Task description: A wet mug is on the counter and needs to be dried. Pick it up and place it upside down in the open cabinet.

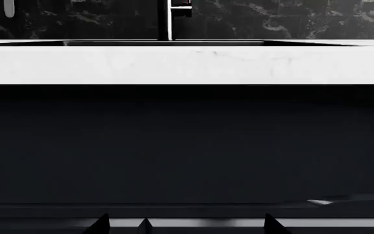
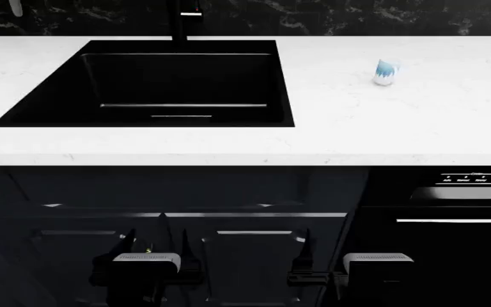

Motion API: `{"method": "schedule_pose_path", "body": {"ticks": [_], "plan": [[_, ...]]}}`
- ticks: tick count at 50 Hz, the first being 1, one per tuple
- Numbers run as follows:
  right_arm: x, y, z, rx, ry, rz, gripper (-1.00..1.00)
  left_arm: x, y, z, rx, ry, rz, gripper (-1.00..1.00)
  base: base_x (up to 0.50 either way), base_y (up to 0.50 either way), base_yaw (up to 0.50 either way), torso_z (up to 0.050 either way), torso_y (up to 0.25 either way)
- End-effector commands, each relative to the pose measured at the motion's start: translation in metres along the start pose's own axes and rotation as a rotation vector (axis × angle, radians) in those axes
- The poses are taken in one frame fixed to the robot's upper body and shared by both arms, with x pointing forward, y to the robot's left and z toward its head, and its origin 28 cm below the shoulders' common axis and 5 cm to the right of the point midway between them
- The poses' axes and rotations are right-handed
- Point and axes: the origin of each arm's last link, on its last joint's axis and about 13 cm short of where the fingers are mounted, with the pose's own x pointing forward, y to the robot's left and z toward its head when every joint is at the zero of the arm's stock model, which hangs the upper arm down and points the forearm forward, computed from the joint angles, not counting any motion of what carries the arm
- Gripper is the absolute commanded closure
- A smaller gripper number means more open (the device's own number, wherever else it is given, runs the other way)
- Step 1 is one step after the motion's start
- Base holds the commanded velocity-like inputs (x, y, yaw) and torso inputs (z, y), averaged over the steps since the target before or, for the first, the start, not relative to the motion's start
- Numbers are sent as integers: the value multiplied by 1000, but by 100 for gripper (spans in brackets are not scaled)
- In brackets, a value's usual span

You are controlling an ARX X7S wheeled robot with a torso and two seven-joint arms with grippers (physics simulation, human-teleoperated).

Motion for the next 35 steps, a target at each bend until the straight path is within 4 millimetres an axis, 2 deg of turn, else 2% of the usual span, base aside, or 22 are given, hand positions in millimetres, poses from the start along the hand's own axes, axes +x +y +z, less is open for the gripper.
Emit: {"method": "schedule_pose_path", "body": {"ticks": [1,9,14,24,26,35], "plan": [[0,0,2,5,-4,-1,-100,0,0,3,1,-7,-2,-100,0,0,0,0,0],[2,-2,41,-62,-67,23,-100,4,6,41,30,-68,6,-100,0,0,0,0,0],[10,-9,87,-93,-154,8,-100,16,10,83,25,-134,25,-100,0,0,0,0,0],[22,-23,142,-150,-270,-24,-100,32,17,122,41,-226,40,-100,0,0,0,0,0],[23,-24,148,-154,-286,-29,-100,33,18,129,38,-241,43,-100,0,0,0,0,0],[19,-24,152,-152,-311,-33,-100,29,17,126,21,-246,45,-100,0,0,0,0,0]]}}
